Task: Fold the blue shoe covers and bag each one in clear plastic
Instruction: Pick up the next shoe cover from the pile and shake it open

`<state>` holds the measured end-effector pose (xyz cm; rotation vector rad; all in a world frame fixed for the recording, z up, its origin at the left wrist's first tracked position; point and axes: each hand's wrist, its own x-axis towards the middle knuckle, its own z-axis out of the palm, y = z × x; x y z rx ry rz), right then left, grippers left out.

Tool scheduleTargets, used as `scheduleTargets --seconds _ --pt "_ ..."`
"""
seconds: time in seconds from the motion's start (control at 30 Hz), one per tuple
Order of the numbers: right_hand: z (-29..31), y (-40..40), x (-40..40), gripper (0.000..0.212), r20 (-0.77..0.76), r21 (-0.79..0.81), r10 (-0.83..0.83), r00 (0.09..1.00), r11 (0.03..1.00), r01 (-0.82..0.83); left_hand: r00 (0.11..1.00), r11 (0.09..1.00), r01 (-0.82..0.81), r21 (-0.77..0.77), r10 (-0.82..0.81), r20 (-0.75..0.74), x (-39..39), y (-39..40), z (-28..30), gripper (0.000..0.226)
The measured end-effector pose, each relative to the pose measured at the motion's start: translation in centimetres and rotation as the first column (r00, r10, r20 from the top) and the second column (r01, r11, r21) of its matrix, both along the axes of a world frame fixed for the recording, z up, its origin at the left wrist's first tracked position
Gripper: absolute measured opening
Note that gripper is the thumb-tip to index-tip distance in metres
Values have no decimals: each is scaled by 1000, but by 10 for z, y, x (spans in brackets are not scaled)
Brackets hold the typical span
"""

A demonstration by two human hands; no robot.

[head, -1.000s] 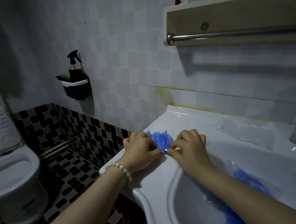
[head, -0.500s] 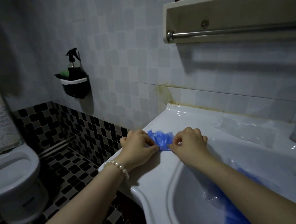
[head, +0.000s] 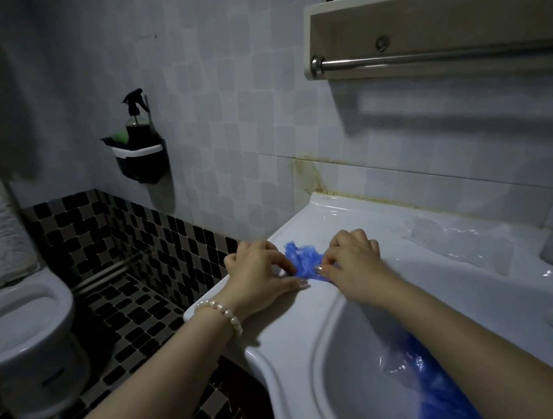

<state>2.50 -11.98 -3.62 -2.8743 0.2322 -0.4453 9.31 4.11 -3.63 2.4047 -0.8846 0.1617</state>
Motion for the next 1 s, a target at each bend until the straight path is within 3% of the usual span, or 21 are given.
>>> scheduleTargets --seconds 0.1,0.2,0.3,0.43,0.53,0.7,0.8,0.9,1.0 --pt "4 -6 -2 24 -94 109 -15 995 994 26 998 997 47 54 -48 31 -1 -1 0 12" --pt "1 -3 -8 15 73 101 -44 996 994 36 999 997 32 68 -31 -26 -1 -5 1 14" --pt "-7 3 -12 19 242 -12 51 969 999 -49 999 992 -50 120 50 2 0 -7 1 17" --pt "-10 1 -15 33 277 -107 172 945 983 -147 993 992 -122 -17 122 -9 1 -2 0 17" --pt "-6 2 -13 24 229 -48 111 967 994 -102 993 994 -104 -45 106 44 1 -2 -1 9" --pt "-2 -3 -4 26 20 60 -90 996 994 89 997 1000 -20 16 19 71 1 -2 -4 30" --pt "-2 -2 -6 18 93 19 -166 982 986 165 997 999 -7 54 3 71 1 -4 -2 22" --pt "-9 6 -12 7 299 -20 -29 954 999 37 999 996 -31 82 28 27 1 -6 -2 19" --pt "-18 7 -16 16 338 -106 177 924 983 -150 995 990 -90 105 86 39 2 -7 -3 19"
